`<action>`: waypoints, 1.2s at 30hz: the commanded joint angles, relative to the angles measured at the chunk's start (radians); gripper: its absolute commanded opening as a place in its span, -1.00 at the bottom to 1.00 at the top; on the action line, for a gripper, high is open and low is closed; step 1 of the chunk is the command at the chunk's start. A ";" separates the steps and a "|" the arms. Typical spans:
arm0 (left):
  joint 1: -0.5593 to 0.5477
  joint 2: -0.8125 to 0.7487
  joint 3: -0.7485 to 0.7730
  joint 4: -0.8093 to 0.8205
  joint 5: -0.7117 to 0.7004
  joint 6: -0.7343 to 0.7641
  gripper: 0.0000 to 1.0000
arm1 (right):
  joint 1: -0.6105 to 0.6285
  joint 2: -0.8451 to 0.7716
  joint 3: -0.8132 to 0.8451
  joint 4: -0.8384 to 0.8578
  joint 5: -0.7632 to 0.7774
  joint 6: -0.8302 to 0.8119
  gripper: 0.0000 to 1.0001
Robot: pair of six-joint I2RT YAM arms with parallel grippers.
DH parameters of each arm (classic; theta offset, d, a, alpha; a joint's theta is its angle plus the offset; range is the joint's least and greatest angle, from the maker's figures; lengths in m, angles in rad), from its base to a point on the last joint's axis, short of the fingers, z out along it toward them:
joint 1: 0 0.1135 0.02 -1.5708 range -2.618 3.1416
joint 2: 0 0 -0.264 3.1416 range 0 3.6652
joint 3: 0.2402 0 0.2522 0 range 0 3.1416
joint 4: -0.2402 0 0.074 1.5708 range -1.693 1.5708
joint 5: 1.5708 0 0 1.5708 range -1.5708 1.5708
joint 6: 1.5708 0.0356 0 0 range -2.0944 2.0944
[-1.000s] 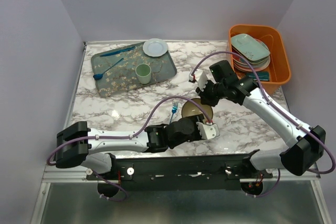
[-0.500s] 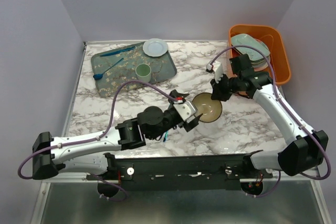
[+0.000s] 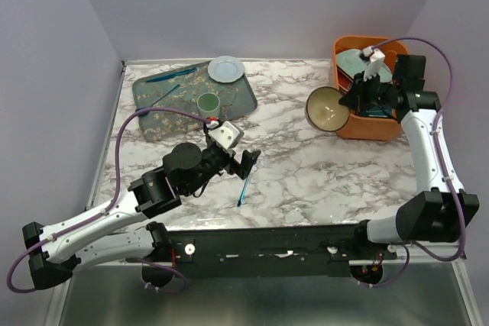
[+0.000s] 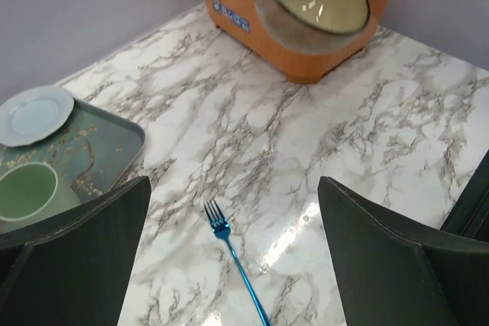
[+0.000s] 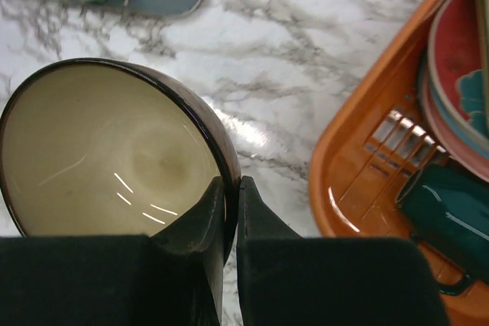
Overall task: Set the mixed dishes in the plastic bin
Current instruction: Pick up the bowl from the center of the board, then place the bowl in the plastic bin.
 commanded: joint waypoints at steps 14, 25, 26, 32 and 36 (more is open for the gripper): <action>0.010 -0.218 -0.100 -0.298 -0.203 0.008 0.97 | -0.129 0.309 0.356 0.314 0.340 0.591 -1.00; 0.038 -0.261 -0.146 -0.298 -0.232 0.018 0.97 | -0.142 0.435 0.439 0.305 0.734 0.765 -0.99; 0.039 -0.260 -0.146 -0.297 -0.229 0.018 0.97 | -0.145 0.441 0.442 0.303 0.736 0.772 -0.99; 0.058 -0.249 -0.151 -0.294 -0.223 0.018 0.97 | -0.168 0.496 0.468 0.293 0.728 0.809 -1.00; 0.067 -0.245 -0.152 -0.291 -0.217 0.018 0.97 | -0.184 0.529 0.480 0.284 0.721 0.823 -0.99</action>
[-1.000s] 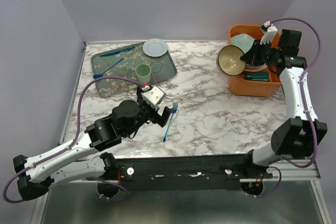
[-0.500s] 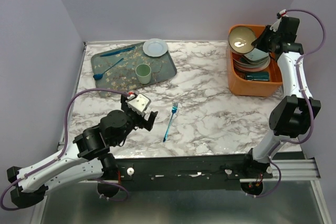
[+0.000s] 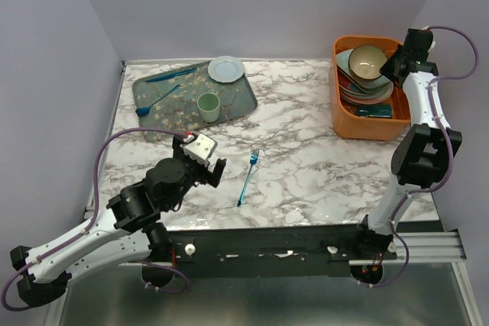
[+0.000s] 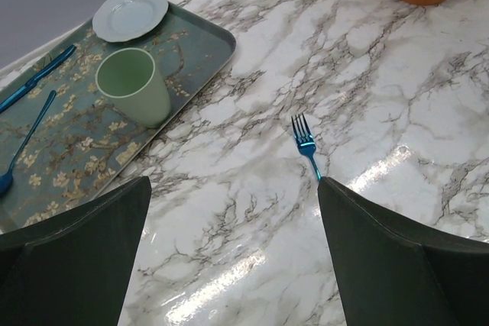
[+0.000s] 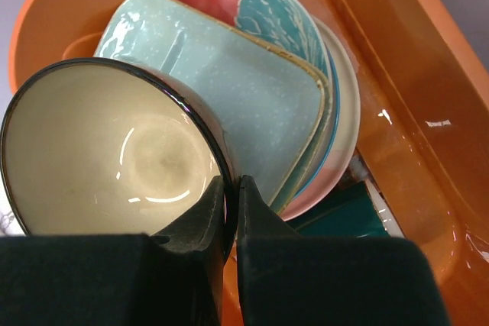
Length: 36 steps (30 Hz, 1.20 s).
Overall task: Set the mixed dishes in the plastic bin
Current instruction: Place the bowl in the plastic bin.
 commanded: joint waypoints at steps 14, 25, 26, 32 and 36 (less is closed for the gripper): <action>0.034 0.008 -0.015 0.006 0.001 0.011 0.97 | -0.031 0.076 0.105 0.062 0.007 0.067 -0.77; 0.038 0.005 -0.015 0.005 0.005 0.011 0.97 | -0.037 0.082 0.097 0.059 -0.005 0.069 -0.53; 0.038 0.005 -0.014 0.005 0.006 0.011 0.97 | -0.037 0.082 0.096 0.059 -0.007 0.070 -0.50; 0.040 0.005 -0.014 0.006 0.008 0.012 0.97 | -0.042 0.075 0.094 0.059 -0.019 0.072 -0.40; 0.040 0.002 -0.015 0.006 0.008 0.011 0.97 | -0.043 0.064 0.086 0.059 -0.030 0.070 -0.27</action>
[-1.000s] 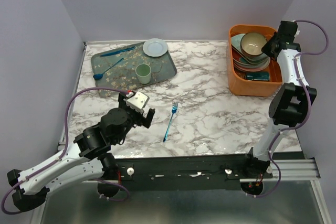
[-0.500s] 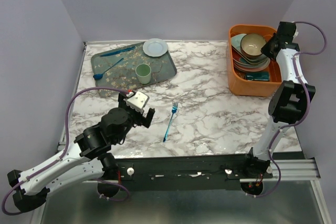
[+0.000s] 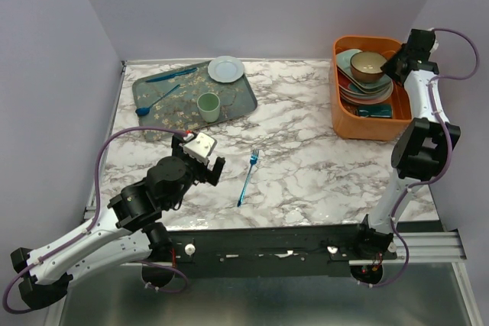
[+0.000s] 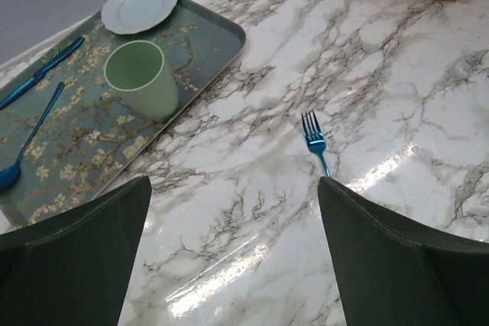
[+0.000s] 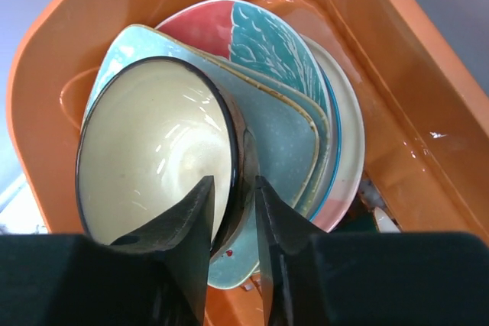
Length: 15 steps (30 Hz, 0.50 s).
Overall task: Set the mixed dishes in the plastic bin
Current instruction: Place the bowl in the plastic bin.
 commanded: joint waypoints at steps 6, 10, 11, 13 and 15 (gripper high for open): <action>0.008 -0.010 -0.006 0.003 0.005 0.010 0.97 | -0.012 -0.075 0.011 0.026 -0.043 0.015 0.04; 0.011 -0.014 -0.005 0.000 0.008 0.007 0.97 | -0.012 -0.136 -0.041 0.044 -0.095 0.017 0.30; 0.011 -0.016 -0.005 0.000 0.008 0.007 0.97 | -0.012 -0.151 -0.084 0.067 -0.107 0.022 0.33; 0.016 -0.022 -0.006 0.000 0.010 0.006 0.97 | -0.012 -0.207 -0.130 0.101 -0.118 0.020 0.40; 0.014 -0.025 -0.006 0.000 0.011 0.004 0.97 | -0.012 -0.256 -0.193 0.138 -0.138 0.025 0.45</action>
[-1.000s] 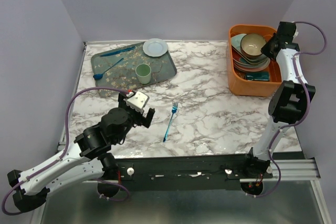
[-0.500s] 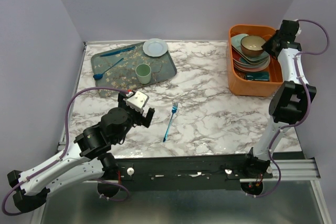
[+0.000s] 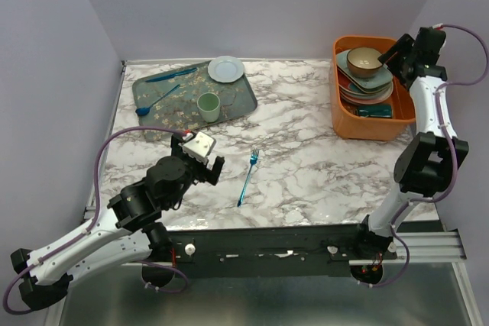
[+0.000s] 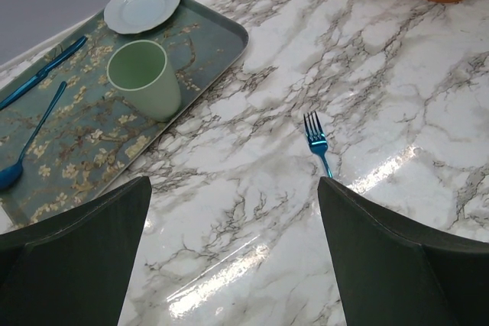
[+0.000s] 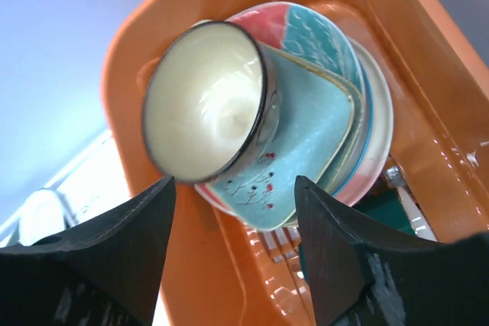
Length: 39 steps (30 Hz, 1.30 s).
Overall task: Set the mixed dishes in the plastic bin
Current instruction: Place the bowl in the plastic bin, then reset both arms
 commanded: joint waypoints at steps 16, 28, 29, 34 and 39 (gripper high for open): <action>0.039 -0.072 -0.005 0.003 0.054 -0.034 0.97 | -0.017 -0.552 -0.498 0.218 -0.467 -0.310 0.96; 0.261 -0.071 0.010 0.039 0.253 -0.216 0.97 | -0.020 -0.892 -0.642 0.099 -0.771 -0.608 0.99; 0.303 -0.068 0.012 0.042 0.275 -0.227 0.97 | -0.020 -0.900 -0.636 0.063 -0.791 -0.625 0.99; 0.415 -0.028 0.026 0.039 0.293 -0.301 0.97 | -0.020 -0.951 -0.624 0.016 -0.820 -0.600 0.99; 0.469 -0.022 0.049 0.011 0.234 -0.345 0.97 | -0.020 -0.995 -0.624 0.011 -0.831 -0.519 0.99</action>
